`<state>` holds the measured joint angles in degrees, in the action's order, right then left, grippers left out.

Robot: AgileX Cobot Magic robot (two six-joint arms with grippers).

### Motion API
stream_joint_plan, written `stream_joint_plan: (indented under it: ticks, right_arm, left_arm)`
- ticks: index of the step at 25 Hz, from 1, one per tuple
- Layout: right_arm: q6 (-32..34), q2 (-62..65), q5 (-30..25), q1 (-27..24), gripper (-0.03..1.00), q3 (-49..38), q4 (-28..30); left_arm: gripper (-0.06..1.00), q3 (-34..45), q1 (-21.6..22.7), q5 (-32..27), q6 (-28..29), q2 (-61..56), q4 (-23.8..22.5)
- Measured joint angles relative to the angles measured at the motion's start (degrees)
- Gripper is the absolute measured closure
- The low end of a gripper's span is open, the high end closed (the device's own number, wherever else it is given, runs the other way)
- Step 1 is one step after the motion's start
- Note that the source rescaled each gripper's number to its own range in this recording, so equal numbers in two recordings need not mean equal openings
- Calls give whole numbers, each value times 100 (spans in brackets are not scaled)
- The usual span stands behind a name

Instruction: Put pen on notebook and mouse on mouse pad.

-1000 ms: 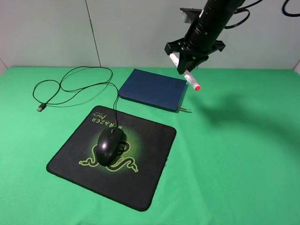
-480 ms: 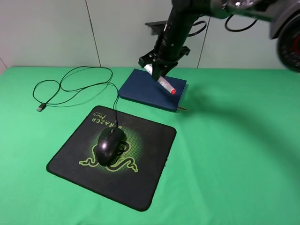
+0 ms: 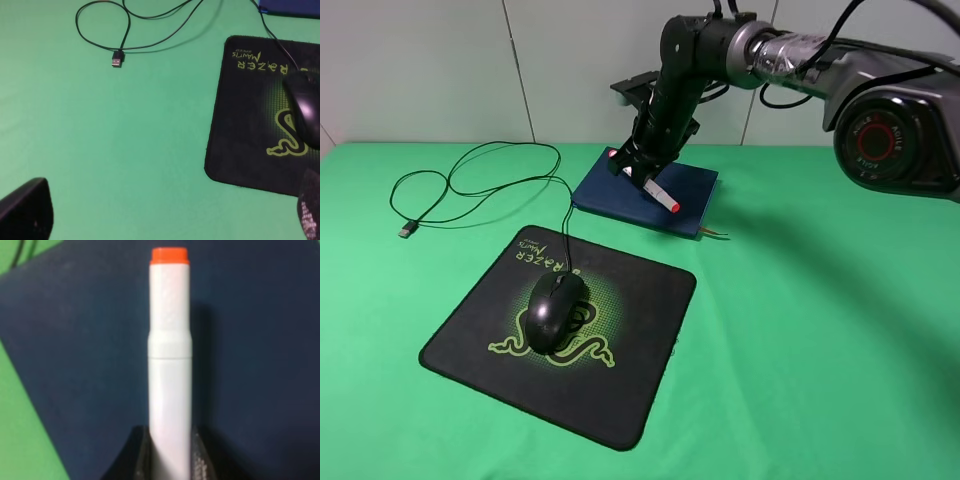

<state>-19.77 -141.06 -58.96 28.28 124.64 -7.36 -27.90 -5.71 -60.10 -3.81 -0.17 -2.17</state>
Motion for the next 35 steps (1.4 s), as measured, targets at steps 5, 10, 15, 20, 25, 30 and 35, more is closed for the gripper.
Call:
stream_joint_plan:
  ticks: [5, 10, 15, 20, 25, 30, 35]
  right_arm:
    - [-87, -126, 52, 0, 97, 0, 161]
    - [-105, -126, 71, 0, 97, 7, 225]
    - [-105, -126, 115, 0, 58, 7, 231]
    - [154, -126, 145, 0, 2, 7, 231]
    - [198, -126, 145, 0, -3, 7, 231]
    - [198, -126, 86, 0, -3, 7, 231]
    - [198, -58, 32, 0, -3, 7, 226]
  left_arm:
    - [-1, 0, 0, 0, 0, 0, 0]
    - [-1, 0, 0, 0, 0, 0, 0]
    - [-1, 0, 0, 0, 0, 0, 0]
    - [-1, 0, 0, 0, 0, 0, 0]
    - [-1, 0, 0, 0, 0, 0, 0]
    - [-1, 0, 0, 0, 0, 0, 0]
    - [-1, 0, 0, 0, 0, 0, -6]
